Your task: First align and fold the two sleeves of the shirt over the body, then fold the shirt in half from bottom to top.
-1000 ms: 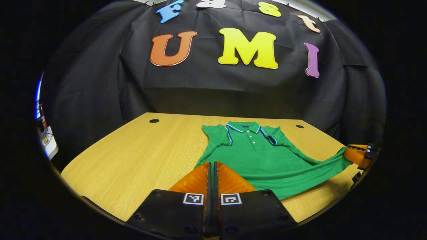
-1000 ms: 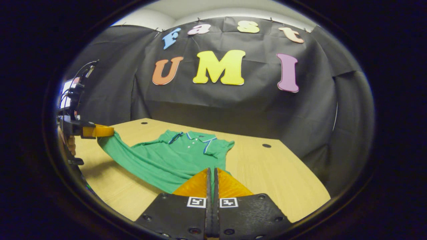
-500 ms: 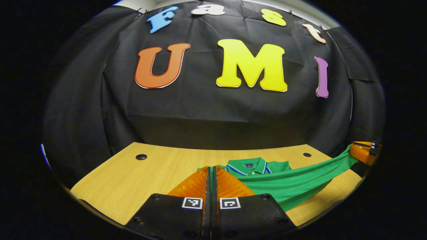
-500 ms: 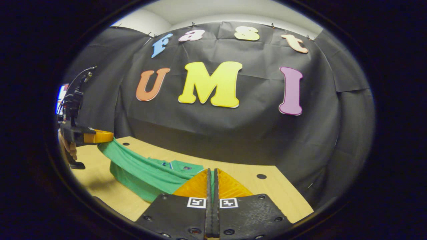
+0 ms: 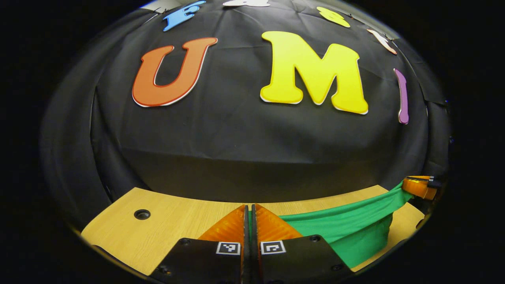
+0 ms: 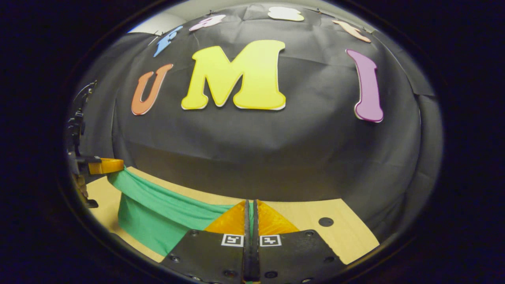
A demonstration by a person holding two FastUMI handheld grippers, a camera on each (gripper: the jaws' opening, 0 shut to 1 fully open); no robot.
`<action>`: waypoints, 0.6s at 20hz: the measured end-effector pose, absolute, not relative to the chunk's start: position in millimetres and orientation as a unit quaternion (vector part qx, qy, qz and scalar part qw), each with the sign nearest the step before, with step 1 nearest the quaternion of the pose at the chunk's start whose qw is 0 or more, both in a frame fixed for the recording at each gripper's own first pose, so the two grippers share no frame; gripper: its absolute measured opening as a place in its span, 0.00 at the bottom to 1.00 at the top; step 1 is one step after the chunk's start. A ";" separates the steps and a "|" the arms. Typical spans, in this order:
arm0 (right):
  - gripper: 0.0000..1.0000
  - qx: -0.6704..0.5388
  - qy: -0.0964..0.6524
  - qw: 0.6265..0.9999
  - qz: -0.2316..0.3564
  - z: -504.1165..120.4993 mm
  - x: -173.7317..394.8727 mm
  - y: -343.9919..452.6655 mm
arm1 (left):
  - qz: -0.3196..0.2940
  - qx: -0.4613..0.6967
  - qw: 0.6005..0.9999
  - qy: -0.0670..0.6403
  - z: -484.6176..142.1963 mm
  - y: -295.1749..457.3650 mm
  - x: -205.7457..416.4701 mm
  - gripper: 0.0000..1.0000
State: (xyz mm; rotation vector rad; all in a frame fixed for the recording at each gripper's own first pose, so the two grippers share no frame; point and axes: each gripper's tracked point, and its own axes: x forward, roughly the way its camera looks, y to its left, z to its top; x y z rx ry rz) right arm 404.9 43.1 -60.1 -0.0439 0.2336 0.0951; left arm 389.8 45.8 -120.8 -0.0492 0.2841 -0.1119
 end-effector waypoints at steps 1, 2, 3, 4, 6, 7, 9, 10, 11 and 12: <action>0.00 -0.021 0.126 0.991 0.045 -73.5 417.5 42.1 | -0.057 -0.022 0.987 0.149 -134.3 44.5 402.0 0.06; 0.00 -0.020 0.140 0.989 0.043 -88.5 430.8 42.5 | -0.056 -0.018 0.985 0.160 -151.4 45.0 411.7 0.06; 0.00 -0.021 0.154 0.987 0.040 -105.4 441.4 41.9 | -0.057 -0.016 0.984 0.168 -167.8 44.4 419.8 0.06; 0.00 -0.023 0.166 0.985 0.035 -122.3 450.0 41.3 | -0.059 -0.017 0.982 0.177 -182.7 42.1 425.7 0.06; 0.00 -0.032 0.188 0.981 0.026 -152.1 459.7 40.9 | -0.059 -0.016 0.979 0.196 -213.6 40.3 434.2 0.07; 0.00 -0.034 0.196 0.980 0.026 -163.9 462.3 41.7 | -0.055 -0.016 0.978 0.202 -224.8 41.4 436.3 0.07; 0.05 -0.033 0.210 0.977 0.028 -177.3 465.2 40.3 | -0.039 0.002 0.975 0.217 -240.4 47.3 436.9 0.14; 0.06 -0.034 0.214 0.976 0.025 -179.3 462.0 37.7 | -0.032 0.010 0.973 0.227 -245.6 50.8 434.8 0.18; 0.35 -0.033 0.216 0.975 0.029 -180.4 460.2 39.3 | -0.023 0.017 0.972 0.233 -247.6 54.9 430.1 0.46; 0.65 -0.037 0.219 0.975 0.025 -177.7 447.6 36.7 | -0.015 0.021 0.970 0.240 -250.4 58.4 426.5 0.73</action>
